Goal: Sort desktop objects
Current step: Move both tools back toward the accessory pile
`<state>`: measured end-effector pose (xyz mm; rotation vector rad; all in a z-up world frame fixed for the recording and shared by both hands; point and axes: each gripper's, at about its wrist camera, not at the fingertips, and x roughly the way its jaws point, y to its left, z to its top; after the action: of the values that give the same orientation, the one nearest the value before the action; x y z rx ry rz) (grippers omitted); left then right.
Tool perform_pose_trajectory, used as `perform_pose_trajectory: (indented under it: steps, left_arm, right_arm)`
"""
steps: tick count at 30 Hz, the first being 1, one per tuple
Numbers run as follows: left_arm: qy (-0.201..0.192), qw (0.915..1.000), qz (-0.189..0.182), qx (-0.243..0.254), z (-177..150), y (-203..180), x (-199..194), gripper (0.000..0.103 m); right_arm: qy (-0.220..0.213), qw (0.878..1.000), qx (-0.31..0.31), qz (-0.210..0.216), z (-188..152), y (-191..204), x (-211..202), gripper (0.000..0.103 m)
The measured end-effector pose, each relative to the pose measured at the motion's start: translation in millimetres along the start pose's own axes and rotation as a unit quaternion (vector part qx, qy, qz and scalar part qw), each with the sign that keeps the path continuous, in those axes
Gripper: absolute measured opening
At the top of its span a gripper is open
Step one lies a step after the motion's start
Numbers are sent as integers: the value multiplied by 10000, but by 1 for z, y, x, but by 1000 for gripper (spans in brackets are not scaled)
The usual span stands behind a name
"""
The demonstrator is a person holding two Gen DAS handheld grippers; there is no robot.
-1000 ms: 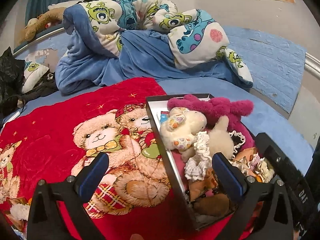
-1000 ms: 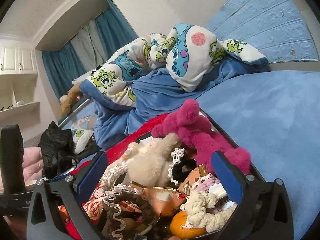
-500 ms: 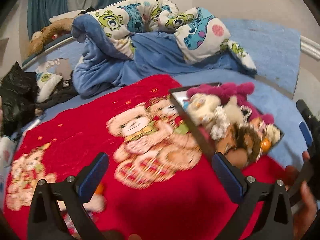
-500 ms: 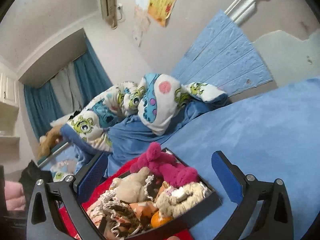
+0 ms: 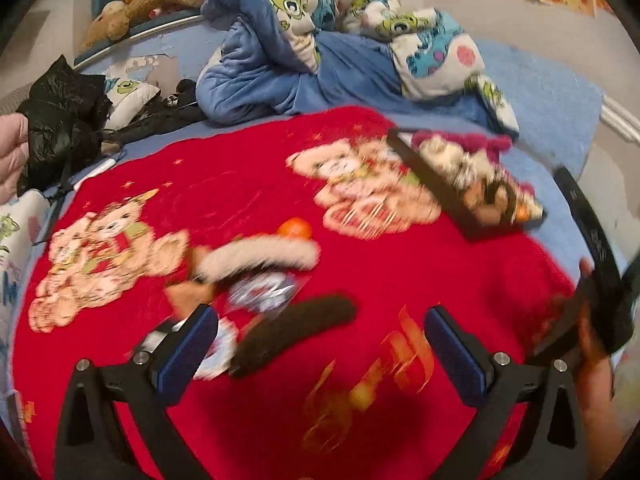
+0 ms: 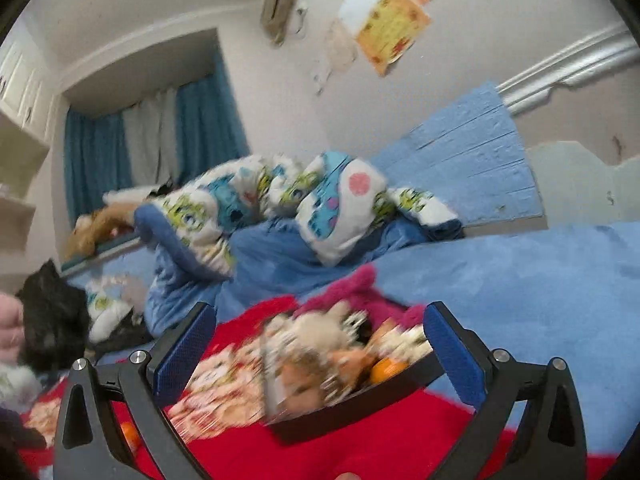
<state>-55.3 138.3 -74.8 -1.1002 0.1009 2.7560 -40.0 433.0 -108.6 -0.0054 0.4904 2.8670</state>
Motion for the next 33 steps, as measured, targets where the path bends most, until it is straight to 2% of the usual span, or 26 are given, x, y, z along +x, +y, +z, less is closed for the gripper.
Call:
perform_pose_trajectory:
  steps: [2, 5, 7, 10, 12, 15, 17, 20, 23, 27, 30, 33]
  left_arm:
    - [-15, 9999, 130, -25, -12, 20, -14, 103]
    - [-14, 9993, 189, -324, -25, 51, -33, 103]
    - [1, 9982, 185, -577, -32, 72, -45, 103]
    - [-129, 9973, 217, -684, -37, 91, -58, 103]
    - [-225, 9968, 323, -695, -38, 100, -62, 103]
    - [-195, 9963, 243, -802, -38, 116, -62, 103]
    - [-278, 9958, 269, -824, -37, 123, -63, 103]
    - [-306, 9959, 239, -814, -34, 128, -58, 103]
    - [-258, 9961, 178, -822, -31, 130, -51, 103]
    - [-218, 9965, 124, -800, -28, 134, -43, 103]
    - [-209, 9963, 122, -819, -28, 138, -40, 103]
    - [-140, 9963, 157, -836, -30, 141, -35, 103]
  right_arm:
    - [296, 9995, 32, 126, -7, 17, -5, 103]
    - [797, 9963, 24, 334, -20, 50, -18, 103]
    - [1002, 9937, -9, 507, -27, 71, -31, 103]
    - [1271, 9886, 41, 802, -32, 95, -43, 103]
    - [1319, 9863, -171, 978, -31, 115, -50, 103]
    - [1264, 9825, -686, 1180, -23, 141, -60, 103]
    - [1491, 9763, -866, 1311, -15, 154, -56, 103]
    - [1830, 9679, -640, 1600, -3, 162, -52, 103]
    - [1755, 9671, -371, 1806, 3, 166, -59, 103]
    - [1925, 9621, -482, 1873, -2, 179, -61, 103]
    - [2211, 9555, -532, 1881, -10, 189, -60, 103]
    - [2438, 9518, -630, 1752, -18, 197, -58, 103]
